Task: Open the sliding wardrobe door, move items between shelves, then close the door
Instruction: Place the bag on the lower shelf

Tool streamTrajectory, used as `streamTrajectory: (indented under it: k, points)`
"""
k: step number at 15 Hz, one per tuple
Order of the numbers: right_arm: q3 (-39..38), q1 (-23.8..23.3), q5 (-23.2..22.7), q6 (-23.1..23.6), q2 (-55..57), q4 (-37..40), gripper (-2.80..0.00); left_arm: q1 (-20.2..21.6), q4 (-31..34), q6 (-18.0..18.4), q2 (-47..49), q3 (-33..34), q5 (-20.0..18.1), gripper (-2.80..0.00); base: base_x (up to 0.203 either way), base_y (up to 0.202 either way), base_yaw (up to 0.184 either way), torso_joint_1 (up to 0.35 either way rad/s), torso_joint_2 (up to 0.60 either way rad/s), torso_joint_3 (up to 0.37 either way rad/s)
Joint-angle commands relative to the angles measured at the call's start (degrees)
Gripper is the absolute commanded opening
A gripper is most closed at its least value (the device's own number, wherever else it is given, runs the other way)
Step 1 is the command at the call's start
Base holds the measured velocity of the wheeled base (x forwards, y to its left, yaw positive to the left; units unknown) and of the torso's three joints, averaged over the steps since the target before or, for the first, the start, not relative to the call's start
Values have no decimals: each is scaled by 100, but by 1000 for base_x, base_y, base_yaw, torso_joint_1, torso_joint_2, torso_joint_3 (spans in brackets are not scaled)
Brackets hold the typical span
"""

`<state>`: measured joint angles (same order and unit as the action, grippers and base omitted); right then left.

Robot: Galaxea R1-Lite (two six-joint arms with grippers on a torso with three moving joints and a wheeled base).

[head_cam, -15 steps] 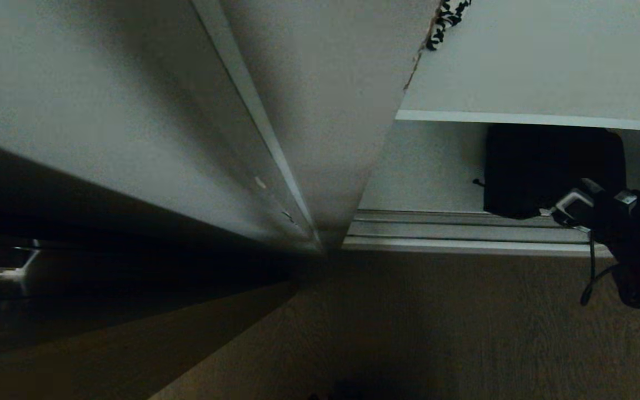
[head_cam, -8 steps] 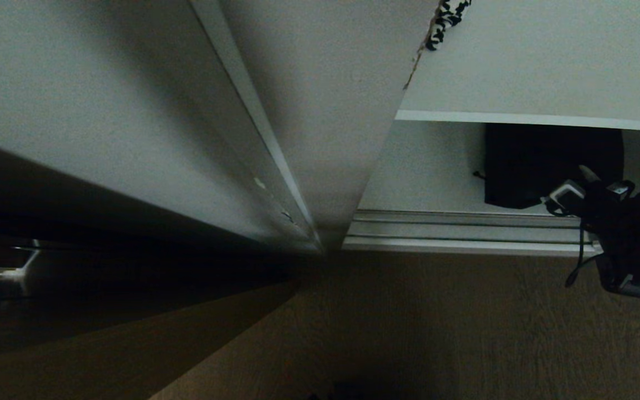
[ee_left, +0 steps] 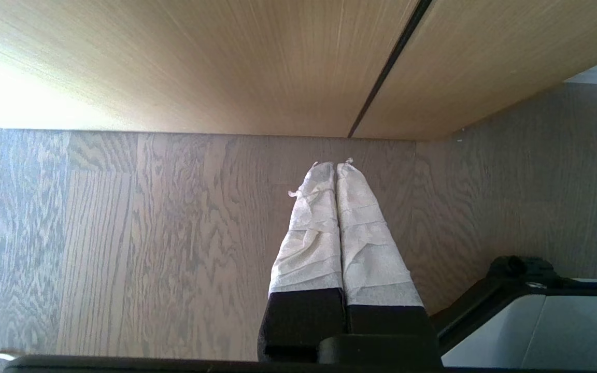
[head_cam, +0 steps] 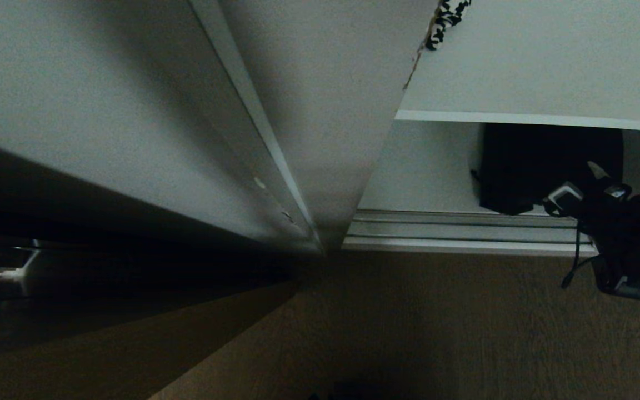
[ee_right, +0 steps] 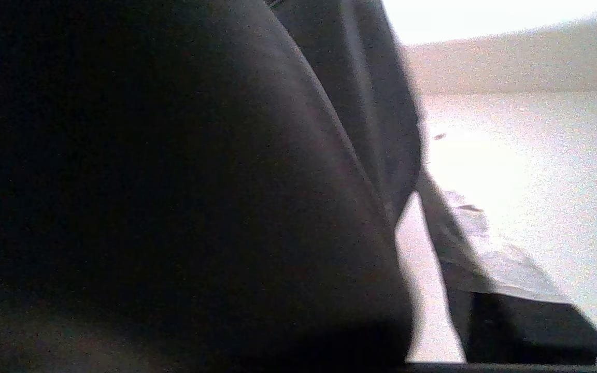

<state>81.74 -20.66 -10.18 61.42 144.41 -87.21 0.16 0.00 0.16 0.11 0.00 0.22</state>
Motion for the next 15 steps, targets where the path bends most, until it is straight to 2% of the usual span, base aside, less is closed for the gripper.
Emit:
streamTrajectory:
  k: [1, 10, 15]
  points:
    - [-385, 6, -31, 12, -99, -45, 0, 2, 0, 2, -2, 0, 4, -280, 0, 0, 0, 0, 0, 0]
    - [-1908, -50, -400, 90, -686, -45, 0, 2, 0, 2, -2, 0, 4, -280, 0, 0, 0, 0, 0, 0]
    - [-2384, -70, -432, 231, -851, -45, 0, 2, 0, 2, -2, 0, 4, -280, 0, 0, 0, 0, 0, 0]
